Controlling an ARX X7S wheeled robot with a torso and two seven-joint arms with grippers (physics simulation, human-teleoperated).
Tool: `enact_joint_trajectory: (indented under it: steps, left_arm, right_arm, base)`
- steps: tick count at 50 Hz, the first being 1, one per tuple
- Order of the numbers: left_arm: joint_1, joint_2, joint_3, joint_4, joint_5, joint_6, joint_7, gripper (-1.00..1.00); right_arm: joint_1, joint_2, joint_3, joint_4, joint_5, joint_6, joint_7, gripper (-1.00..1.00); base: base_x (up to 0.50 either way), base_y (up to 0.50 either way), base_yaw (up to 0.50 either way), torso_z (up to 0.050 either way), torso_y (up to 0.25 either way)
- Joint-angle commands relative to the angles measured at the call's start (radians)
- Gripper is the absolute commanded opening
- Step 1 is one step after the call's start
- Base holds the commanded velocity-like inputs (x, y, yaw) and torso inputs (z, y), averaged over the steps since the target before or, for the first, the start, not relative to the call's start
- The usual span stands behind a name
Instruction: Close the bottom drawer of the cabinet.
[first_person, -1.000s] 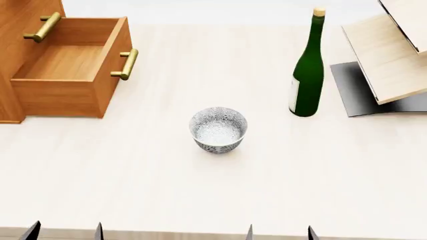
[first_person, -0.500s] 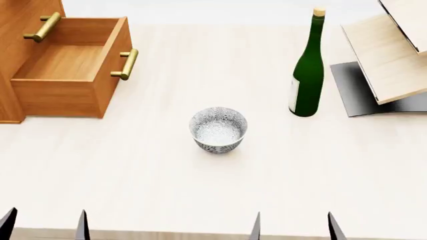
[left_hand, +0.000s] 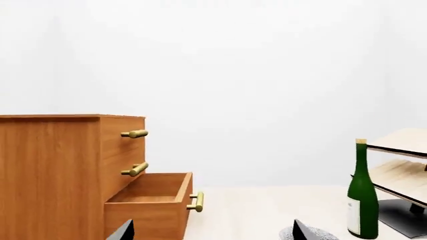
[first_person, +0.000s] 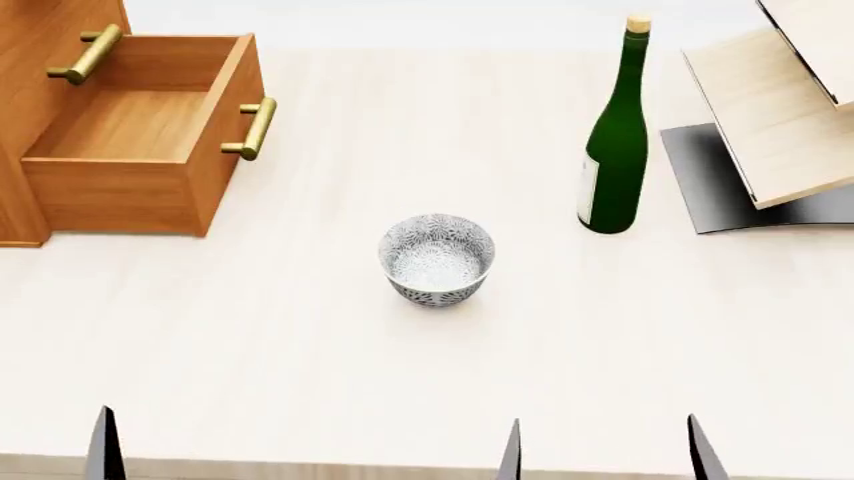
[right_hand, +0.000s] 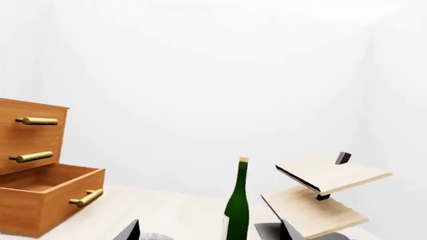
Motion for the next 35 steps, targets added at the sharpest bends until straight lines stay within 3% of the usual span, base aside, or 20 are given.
enact_joint_trajectory:
  steps: [1,24,35]
  left_arm:
    - [0.075,-0.022,-0.002,0.143,0.01,0.033,-0.02,1.0]
    - [0.126,-0.051,0.001,0.215,0.001,0.068,-0.038,1.0]
    - [0.118,-0.06,0.008,0.209,-0.004,0.062,-0.045,1.0]
  right_arm:
    - [-0.057,0.018,-0.026,-0.114,-0.043,-0.014,0.018,1.0]
    - [-0.063,0.033,-0.051,-0.121,-0.087,-0.044,0.049,1.0]
    - [-0.047,0.035,-0.058,-0.112,-0.089,-0.014,0.052,1.0]
  base:
    - [0.0,0.0,0.0,0.0,0.0]
    - [0.0,0.01,0.0,0.0,0.0]
    - [0.0,0.47,0.0,0.0,0.0]
